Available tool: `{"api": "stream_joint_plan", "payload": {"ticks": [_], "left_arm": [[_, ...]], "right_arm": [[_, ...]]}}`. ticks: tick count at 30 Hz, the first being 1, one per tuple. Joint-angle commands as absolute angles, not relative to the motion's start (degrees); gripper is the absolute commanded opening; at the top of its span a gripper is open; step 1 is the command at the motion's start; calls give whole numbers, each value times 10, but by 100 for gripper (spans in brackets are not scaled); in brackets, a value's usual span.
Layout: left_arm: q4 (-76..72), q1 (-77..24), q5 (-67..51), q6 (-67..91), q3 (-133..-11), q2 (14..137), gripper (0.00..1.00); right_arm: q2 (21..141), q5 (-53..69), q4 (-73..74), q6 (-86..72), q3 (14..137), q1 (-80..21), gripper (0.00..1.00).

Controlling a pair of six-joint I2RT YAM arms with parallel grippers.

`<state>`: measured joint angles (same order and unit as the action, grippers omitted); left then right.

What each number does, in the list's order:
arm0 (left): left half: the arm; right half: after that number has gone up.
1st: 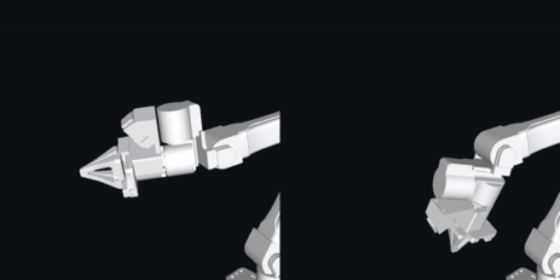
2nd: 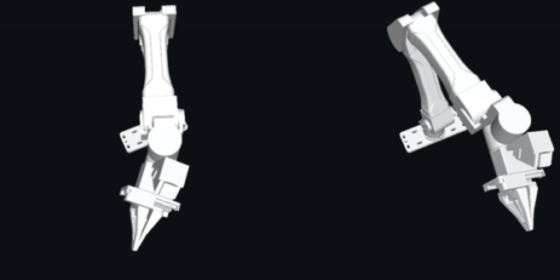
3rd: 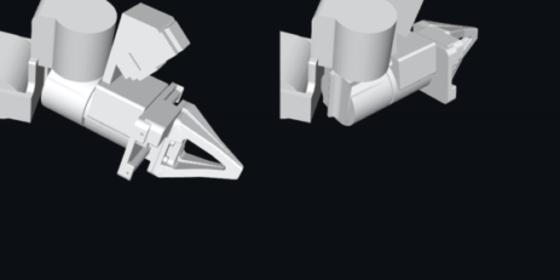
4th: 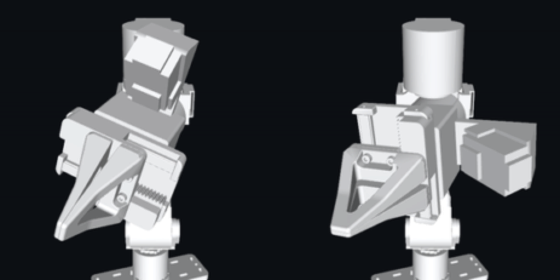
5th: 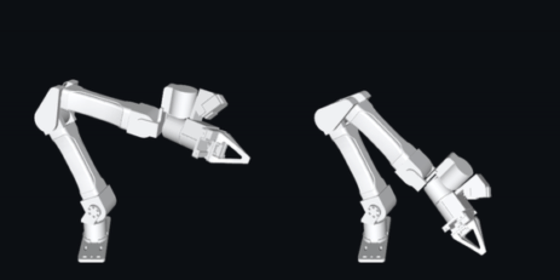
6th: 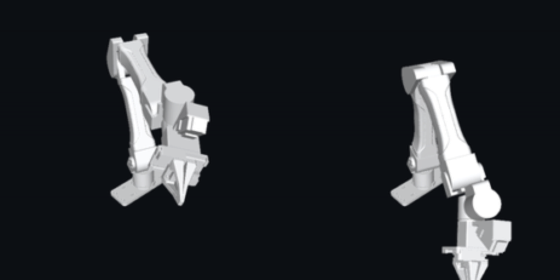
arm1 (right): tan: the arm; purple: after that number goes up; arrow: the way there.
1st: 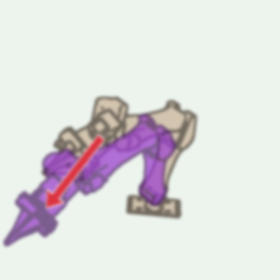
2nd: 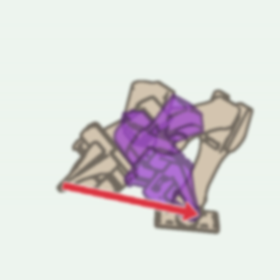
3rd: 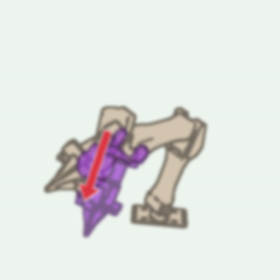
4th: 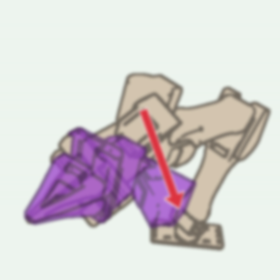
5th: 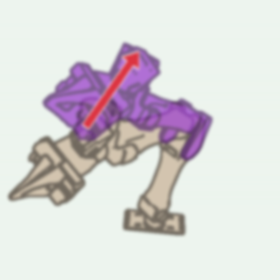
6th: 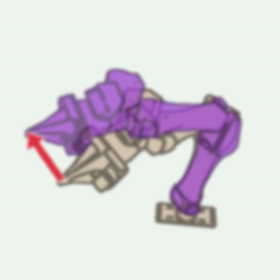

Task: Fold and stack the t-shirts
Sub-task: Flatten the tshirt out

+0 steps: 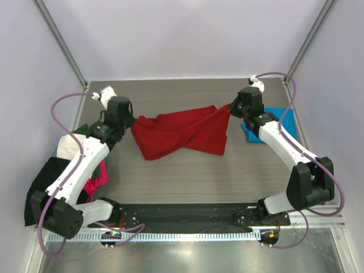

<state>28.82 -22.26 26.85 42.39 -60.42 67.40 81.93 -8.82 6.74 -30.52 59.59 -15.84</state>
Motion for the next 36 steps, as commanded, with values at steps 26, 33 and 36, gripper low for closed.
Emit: {"api": "stream_joint_plan", "payload": {"ticks": [26,33,36], "left_arm": [[555,-108,279,394,-1171,622,0],[537,-107,265,398,-1139,691,0],[533,-106,259,399,-1136,745,0]], "right_arm": [[501,-100,183,-229,968,-82,1],[651,-34,229,-251,1081,-81,1],[733,-13,249,-265,1106,-81,1]]}}
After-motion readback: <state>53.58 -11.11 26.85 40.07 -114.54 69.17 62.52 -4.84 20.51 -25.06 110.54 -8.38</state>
